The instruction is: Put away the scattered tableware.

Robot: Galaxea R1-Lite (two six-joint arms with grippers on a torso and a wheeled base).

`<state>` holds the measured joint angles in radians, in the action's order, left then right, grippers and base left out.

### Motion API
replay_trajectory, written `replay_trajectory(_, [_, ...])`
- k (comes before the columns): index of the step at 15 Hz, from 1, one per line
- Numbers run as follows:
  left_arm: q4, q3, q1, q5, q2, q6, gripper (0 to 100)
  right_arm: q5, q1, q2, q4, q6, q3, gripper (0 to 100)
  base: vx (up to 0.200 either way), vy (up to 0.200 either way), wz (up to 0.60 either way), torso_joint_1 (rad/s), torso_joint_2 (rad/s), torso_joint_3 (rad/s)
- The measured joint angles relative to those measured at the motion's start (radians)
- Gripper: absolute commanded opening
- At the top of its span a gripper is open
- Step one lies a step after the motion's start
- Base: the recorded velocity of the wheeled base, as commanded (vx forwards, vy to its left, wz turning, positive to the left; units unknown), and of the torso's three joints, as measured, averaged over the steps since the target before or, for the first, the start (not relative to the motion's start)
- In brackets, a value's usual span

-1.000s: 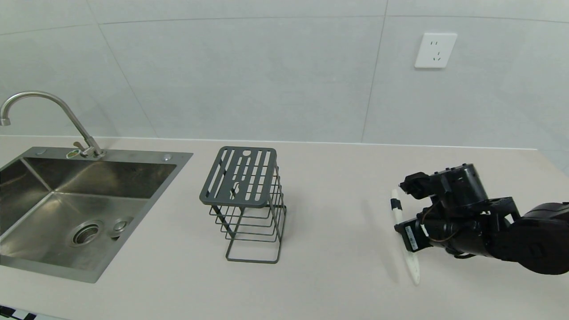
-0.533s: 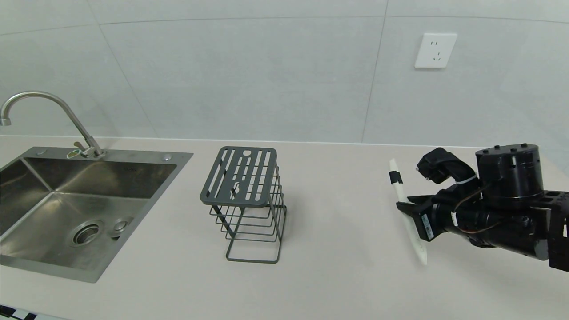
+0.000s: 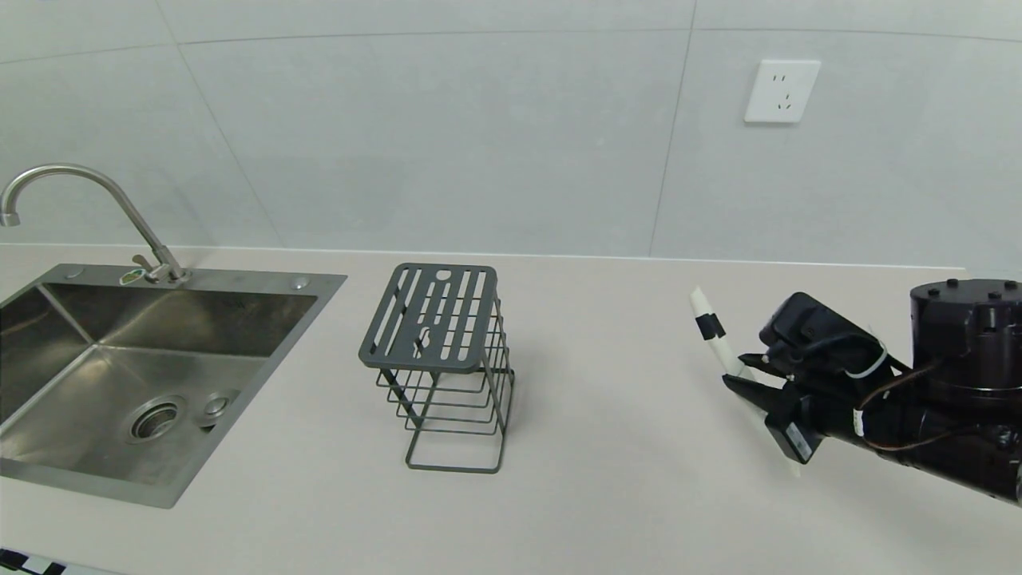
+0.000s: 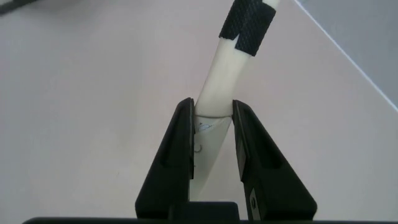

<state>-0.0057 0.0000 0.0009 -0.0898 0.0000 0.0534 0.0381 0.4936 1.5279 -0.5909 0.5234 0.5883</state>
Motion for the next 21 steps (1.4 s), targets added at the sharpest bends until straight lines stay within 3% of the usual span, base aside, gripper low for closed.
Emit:
replay_trajectory(12, [0.000,0.000,0.000,0.003,0.000,-0.002,100,-0.039,0.197,0.084,-0.026,0.001,0.066,0,0.000,0.000,0.00,0.000,0.00,0.000])
replay_trajectory(17, [-0.003,0.000,0.000,0.003,0.000,-0.005,100,-0.061,0.225,0.096,-0.036,-0.014,0.092,0,0.000,0.000,0.00,0.000,0.00,0.000])
replay_trajectory(20, [-0.108,0.000,0.001,0.008,0.000,-0.056,100,-0.138,0.244,0.082,-0.035,-0.040,0.101,0,0.000,0.000,0.00,0.000,0.00,0.000])
replay_trajectory(21, [-0.187,0.000,0.001,0.030,0.000,-0.060,100,-0.197,0.249,0.078,-0.034,-0.041,0.103,0,0.000,0.000,0.00,0.000,0.00,0.000])
